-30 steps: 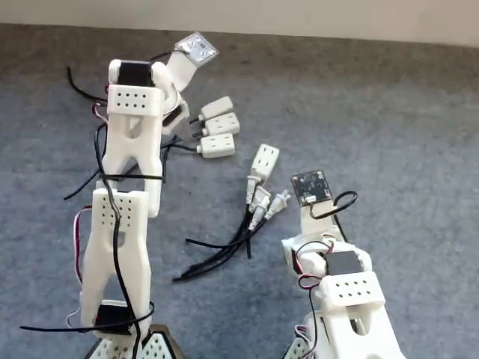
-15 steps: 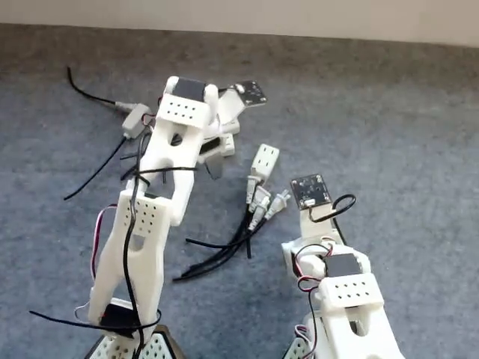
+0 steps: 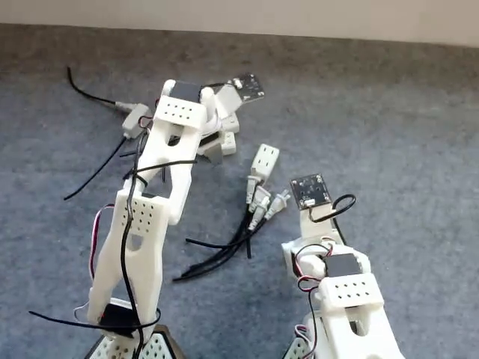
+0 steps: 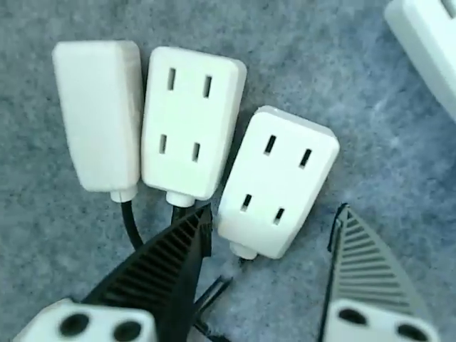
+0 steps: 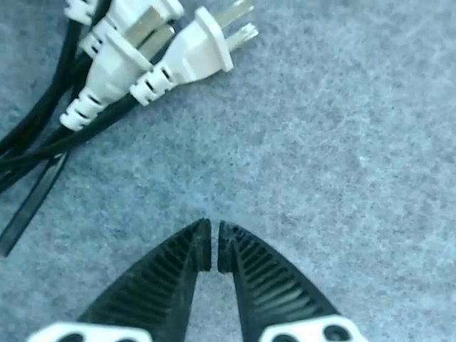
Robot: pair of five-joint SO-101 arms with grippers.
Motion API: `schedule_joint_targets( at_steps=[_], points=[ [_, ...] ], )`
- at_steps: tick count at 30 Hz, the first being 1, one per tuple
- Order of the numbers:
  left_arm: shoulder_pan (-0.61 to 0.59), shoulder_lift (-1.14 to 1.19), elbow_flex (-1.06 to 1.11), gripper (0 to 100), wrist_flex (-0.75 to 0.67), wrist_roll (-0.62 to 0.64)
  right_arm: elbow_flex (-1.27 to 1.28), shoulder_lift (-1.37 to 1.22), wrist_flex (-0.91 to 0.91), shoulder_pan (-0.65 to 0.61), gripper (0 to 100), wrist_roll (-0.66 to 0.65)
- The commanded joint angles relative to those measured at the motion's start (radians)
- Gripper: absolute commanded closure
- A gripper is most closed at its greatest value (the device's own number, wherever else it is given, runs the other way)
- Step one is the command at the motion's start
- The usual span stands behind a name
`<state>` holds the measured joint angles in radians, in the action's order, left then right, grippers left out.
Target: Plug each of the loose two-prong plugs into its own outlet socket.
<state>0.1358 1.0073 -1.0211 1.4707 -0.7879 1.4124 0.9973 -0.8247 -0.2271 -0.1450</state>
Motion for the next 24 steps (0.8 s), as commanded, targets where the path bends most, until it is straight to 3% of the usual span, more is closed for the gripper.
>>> schedule_joint_targets(
  at_steps=[1, 6, 12, 20, 24],
  points=[
    [0.001, -0.048, -0.002, 72, -0.021, -0.012, -0.007, 0.021, 0.015, 0.005, 96.4, -0.009],
    [-0.005, -0.005, -0.002, 75, -0.043, -0.011, -0.007, 0.021, 0.015, 0.005, 96.4, -0.009],
    [0.007, 0.073, -0.010, 97, 0.028, -0.078, -0.007, 0.021, 0.015, 0.005, 96.4, -0.009],
    [0.005, -0.105, -0.061, 99, 0.270, -0.109, -0.002, 0.021, 0.031, 0.005, 96.4, -0.009],
    [-0.007, -0.246, -0.031, 99, 0.305, -0.055, -0.001, 0.021, 0.047, 0.005, 96.4, -0.009]
  ],
)
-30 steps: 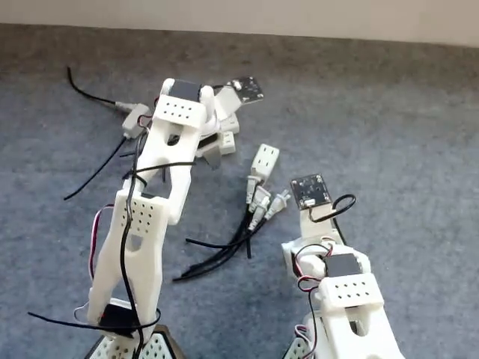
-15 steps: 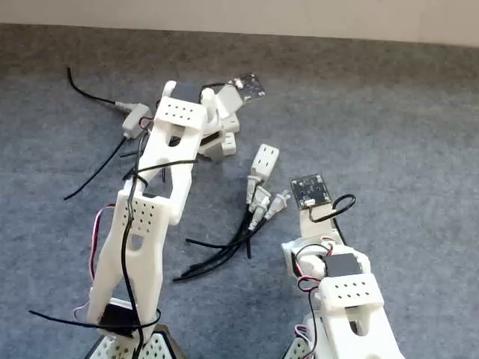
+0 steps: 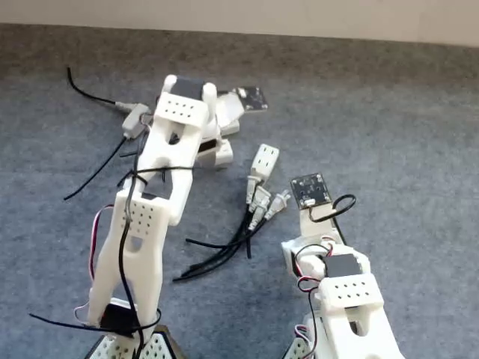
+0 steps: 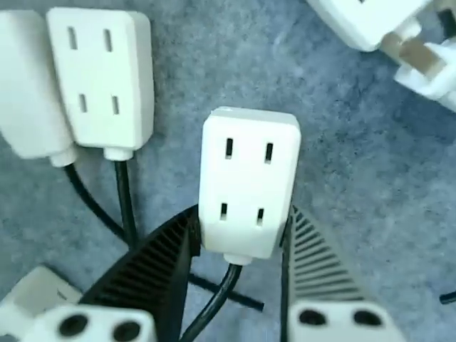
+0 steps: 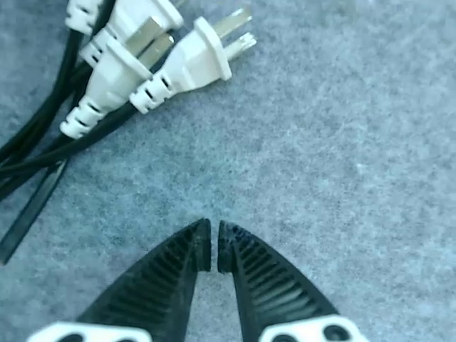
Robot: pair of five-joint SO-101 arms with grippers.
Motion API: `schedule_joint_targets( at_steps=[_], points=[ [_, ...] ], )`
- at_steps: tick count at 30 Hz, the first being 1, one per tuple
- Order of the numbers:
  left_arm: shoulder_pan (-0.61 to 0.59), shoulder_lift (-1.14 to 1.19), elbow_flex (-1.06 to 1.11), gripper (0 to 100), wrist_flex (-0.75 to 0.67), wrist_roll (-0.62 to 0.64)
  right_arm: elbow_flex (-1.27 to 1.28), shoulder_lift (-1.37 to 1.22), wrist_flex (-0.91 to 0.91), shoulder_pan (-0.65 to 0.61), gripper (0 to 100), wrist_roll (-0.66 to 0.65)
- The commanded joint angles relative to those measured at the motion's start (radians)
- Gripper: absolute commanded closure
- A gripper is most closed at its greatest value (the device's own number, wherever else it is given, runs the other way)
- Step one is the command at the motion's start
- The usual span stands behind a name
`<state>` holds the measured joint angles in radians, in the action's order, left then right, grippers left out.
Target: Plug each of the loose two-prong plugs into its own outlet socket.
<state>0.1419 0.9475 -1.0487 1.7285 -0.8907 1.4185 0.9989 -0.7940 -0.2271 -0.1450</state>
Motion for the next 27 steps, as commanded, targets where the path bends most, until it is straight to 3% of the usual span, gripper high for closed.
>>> schedule_joint_targets(
  at_steps=[1, 9, 19, 27],
  points=[
    [-0.016, -0.229, 0.038, 99, 0.049, 0.060, -0.007, 0.019, 0.016, 0.005, 96.4, -0.009],
    [0.021, -0.730, 0.585, 99, 0.048, 0.141, -0.007, 0.019, 0.016, 0.005, 96.4, -0.009],
    [0.131, -1.265, 1.325, 99, 0.038, 0.052, -0.007, 0.019, 0.018, 0.007, 96.4, -0.011],
    [0.130, -1.409, 1.845, 99, -0.258, -0.037, -0.007, 0.019, 0.018, 0.007, 96.4, -0.011]
  ],
)
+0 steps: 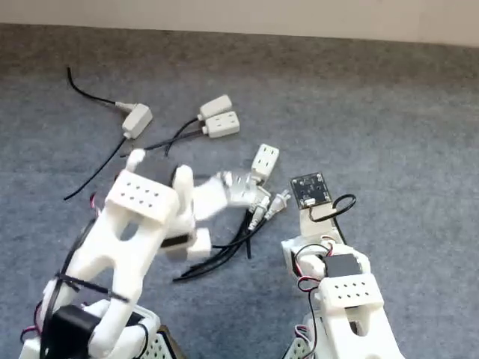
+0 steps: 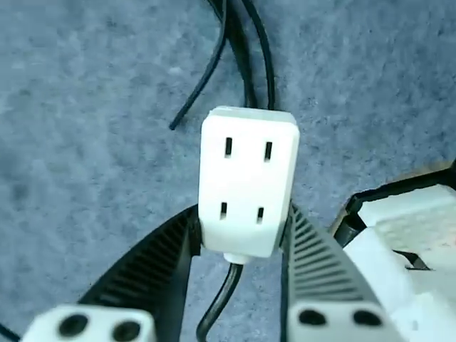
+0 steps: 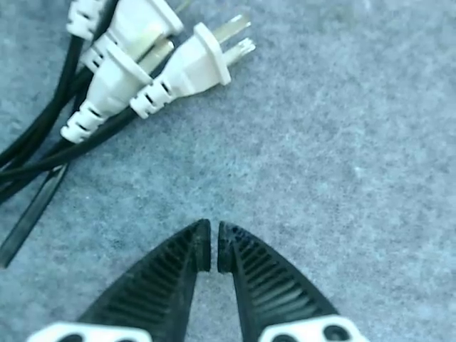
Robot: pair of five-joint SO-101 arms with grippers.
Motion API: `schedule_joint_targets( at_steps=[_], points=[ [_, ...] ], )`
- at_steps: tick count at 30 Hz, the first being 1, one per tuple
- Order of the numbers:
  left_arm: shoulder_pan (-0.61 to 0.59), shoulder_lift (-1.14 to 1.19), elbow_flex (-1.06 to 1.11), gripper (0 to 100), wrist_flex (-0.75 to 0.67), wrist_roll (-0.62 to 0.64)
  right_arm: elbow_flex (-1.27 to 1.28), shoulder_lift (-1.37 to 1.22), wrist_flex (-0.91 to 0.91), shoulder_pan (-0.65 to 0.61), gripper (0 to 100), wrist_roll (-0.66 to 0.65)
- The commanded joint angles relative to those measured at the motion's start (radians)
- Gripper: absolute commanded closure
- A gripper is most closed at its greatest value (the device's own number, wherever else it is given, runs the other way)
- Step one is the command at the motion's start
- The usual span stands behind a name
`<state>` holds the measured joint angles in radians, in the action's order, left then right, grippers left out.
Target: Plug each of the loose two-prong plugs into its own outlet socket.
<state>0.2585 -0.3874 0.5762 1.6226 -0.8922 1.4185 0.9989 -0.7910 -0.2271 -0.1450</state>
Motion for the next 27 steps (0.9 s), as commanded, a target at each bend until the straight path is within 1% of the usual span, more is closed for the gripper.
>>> schedule_joint_targets(
  at_steps=[1, 2, 4, 6, 14, 17, 20, 21, 25, 27],
  points=[
    [0.008, -0.077, 0.268, 99, -0.201, -0.037, -0.007, 0.019, 0.015, 0.007, 96.4, -0.011],
    [-0.004, -0.081, 0.311, 99, -0.250, -0.038, -0.007, 0.019, 0.015, 0.007, 96.4, -0.011],
    [-0.027, -0.082, 0.378, 99, -0.331, -0.080, -0.005, 0.019, 0.015, 0.007, 96.4, -0.011],
    [-0.068, -0.082, 0.418, 99, -0.377, -0.123, -0.005, 0.019, 0.015, 0.007, 96.4, -0.011],
    [-0.292, -0.082, 0.435, 99, -0.390, -0.275, -0.005, 0.019, 0.015, 0.007, 96.4, -0.011],
    [-0.348, -0.082, 0.437, 99, -0.390, -0.316, -0.005, 0.019, 0.015, 0.007, 96.4, -0.011],
    [-0.360, -0.082, 0.452, 98, -0.393, -0.336, -0.005, 0.019, 0.015, 0.007, 96.4, -0.011],
    [-0.360, -0.082, 0.464, 96, -0.397, -0.336, -0.005, 0.019, 0.015, 0.007, 96.4, -0.011],
    [-0.372, -0.091, 0.476, 84, -0.397, -0.333, -0.005, 0.019, 0.015, 0.007, 96.4, -0.011],
    [-0.400, -0.091, 0.475, 80, -0.397, -0.336, -0.005, 0.019, 0.015, 0.007, 96.4, -0.011]
  ],
)
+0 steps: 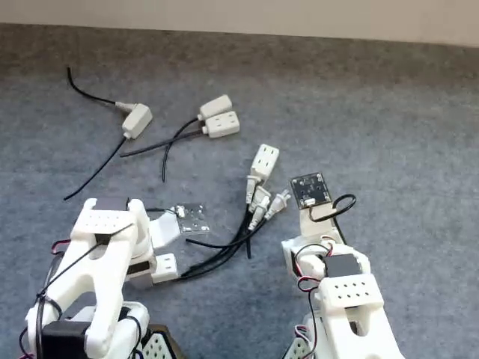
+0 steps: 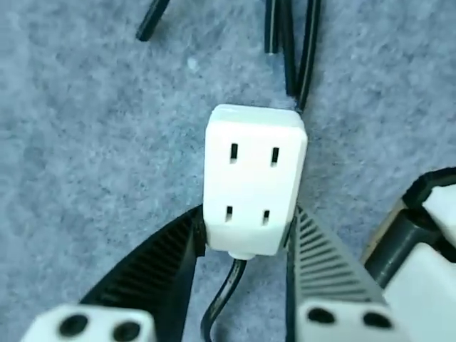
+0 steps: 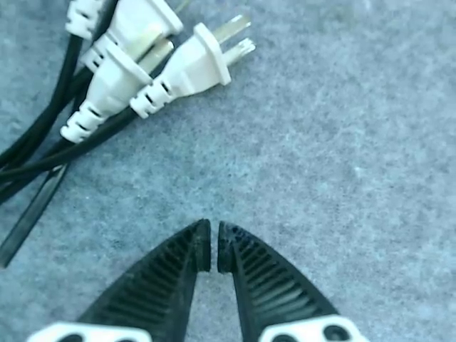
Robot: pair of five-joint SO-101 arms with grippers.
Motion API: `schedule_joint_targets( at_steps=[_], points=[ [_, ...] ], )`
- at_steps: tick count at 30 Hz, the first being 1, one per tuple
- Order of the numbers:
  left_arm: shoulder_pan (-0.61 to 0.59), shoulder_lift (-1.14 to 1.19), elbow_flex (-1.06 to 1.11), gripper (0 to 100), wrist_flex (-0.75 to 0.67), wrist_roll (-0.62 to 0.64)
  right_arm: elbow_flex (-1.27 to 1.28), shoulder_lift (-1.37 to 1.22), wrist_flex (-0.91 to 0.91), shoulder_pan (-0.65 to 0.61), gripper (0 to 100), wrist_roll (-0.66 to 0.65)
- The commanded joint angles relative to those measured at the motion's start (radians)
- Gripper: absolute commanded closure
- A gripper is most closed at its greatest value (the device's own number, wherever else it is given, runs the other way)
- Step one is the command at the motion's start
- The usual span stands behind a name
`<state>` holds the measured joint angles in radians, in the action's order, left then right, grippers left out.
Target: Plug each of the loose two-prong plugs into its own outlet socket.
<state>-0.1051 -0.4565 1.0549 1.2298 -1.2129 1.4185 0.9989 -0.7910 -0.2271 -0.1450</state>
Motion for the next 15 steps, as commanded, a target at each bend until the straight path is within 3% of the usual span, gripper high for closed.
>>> schedule_joint_targets(
  at_steps=[1, 8, 15],
  points=[
    [-0.048, -0.024, -0.012, 79, -0.006, -0.017, -0.005, 0.019, 0.015, 0.007, 96.4, -0.011],
    [-0.140, -0.024, -0.189, 78, 0.005, -0.012, -0.005, 0.019, 0.015, 0.007, 96.4, -0.011],
    [-0.147, -0.024, -0.351, 78, 0.164, -0.017, -0.005, 0.019, 0.015, 0.007, 96.4, -0.011]
  ],
)
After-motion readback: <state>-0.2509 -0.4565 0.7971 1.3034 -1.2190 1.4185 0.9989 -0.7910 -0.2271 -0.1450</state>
